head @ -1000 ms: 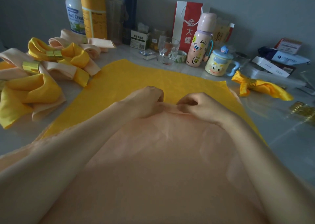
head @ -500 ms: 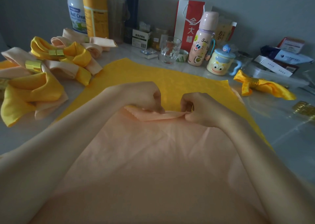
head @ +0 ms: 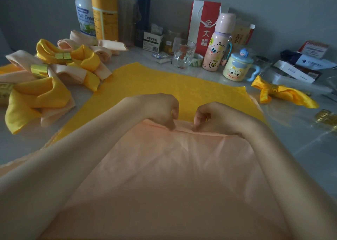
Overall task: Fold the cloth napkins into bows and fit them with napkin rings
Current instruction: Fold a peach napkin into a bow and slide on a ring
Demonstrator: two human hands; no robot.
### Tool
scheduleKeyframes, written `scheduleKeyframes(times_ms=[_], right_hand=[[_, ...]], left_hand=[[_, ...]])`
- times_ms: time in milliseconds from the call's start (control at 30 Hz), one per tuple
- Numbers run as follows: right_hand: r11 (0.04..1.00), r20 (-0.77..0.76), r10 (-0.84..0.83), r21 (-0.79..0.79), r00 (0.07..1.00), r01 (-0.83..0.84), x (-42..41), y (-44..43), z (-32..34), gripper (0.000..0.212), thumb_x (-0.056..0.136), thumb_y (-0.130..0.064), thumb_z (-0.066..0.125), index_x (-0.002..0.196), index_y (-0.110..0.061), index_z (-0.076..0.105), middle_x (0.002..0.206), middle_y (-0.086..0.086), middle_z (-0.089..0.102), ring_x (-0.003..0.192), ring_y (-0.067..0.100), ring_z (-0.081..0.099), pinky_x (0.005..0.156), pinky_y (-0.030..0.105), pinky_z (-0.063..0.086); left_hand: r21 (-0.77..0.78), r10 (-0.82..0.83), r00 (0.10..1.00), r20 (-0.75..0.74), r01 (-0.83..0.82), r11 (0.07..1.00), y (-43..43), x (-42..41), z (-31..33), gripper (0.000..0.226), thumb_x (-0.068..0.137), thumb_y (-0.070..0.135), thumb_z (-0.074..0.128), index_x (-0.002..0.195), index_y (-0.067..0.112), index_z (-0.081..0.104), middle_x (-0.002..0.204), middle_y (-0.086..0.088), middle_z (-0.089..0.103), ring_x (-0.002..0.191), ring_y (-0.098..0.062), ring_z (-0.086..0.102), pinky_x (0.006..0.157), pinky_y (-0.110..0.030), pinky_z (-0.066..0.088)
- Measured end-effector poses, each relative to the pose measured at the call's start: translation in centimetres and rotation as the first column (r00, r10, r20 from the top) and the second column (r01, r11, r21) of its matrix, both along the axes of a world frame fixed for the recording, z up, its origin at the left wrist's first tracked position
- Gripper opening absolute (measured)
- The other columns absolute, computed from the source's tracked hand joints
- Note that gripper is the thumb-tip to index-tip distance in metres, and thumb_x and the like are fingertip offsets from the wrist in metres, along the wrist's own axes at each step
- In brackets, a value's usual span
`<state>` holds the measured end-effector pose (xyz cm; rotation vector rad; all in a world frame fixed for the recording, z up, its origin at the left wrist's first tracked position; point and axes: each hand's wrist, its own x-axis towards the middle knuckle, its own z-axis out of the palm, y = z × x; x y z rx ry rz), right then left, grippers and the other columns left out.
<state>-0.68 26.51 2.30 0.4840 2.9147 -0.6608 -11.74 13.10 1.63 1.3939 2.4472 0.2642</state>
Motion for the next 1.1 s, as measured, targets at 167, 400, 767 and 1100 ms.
scheduleKeyframes(times_ms=[167,400,767,1100], right_hand=[[0.996,-0.006,0.027,-0.083,1.0,-0.028,0.0,0.8,-0.4,0.023,0.076,-0.021,0.075,0.095,-0.019,0.063,0.094,-0.009,0.059,0.079,0.004,0.052,0.07,0.017,0.041],[0.991,-0.008,0.022,-0.135,1.0,-0.023,-0.2,1.0,-0.7,0.024,0.075,-0.017,0.076,0.097,-0.016,0.065,0.089,-0.002,0.059,0.075,0.006,0.051,0.071,0.022,0.041],[0.997,-0.061,0.072,0.02,0.996,-0.071,-0.1,0.1,-0.5,0.012,0.075,-0.023,0.068,0.07,-0.023,0.056,0.073,-0.005,0.055,0.069,0.012,0.051,0.062,0.027,0.041],[0.976,0.242,0.134,0.138,0.961,-0.171,0.2,-1.2,0.7,0.022,0.077,-0.009,0.061,0.084,-0.027,0.052,0.079,-0.01,0.046,0.066,0.008,0.047,0.056,0.022,0.038]], left_hand=[[-0.025,0.014,0.999,0.029,-0.013,1.0,0.0,-0.3,0.1,0.037,0.081,0.032,0.07,0.114,0.02,0.06,0.088,0.01,0.048,0.089,-0.013,0.049,0.078,-0.025,0.043],[-0.009,0.029,0.996,0.085,-0.029,1.0,0.0,-0.1,-0.1,0.031,0.084,0.035,0.067,0.111,0.021,0.06,0.091,0.006,0.056,0.089,-0.015,0.054,0.079,-0.027,0.046],[0.003,-0.003,1.0,-0.016,0.003,1.0,0.2,1.3,0.3,0.028,0.086,0.028,0.063,0.111,0.016,0.06,0.096,0.003,0.052,0.09,-0.015,0.048,0.073,-0.023,0.038],[-0.163,-0.043,0.996,0.073,0.054,0.985,0.5,2.2,0.9,0.027,0.086,0.035,0.063,0.097,0.012,0.067,0.1,-0.006,0.068,0.086,-0.021,0.058,0.067,-0.027,0.04]])
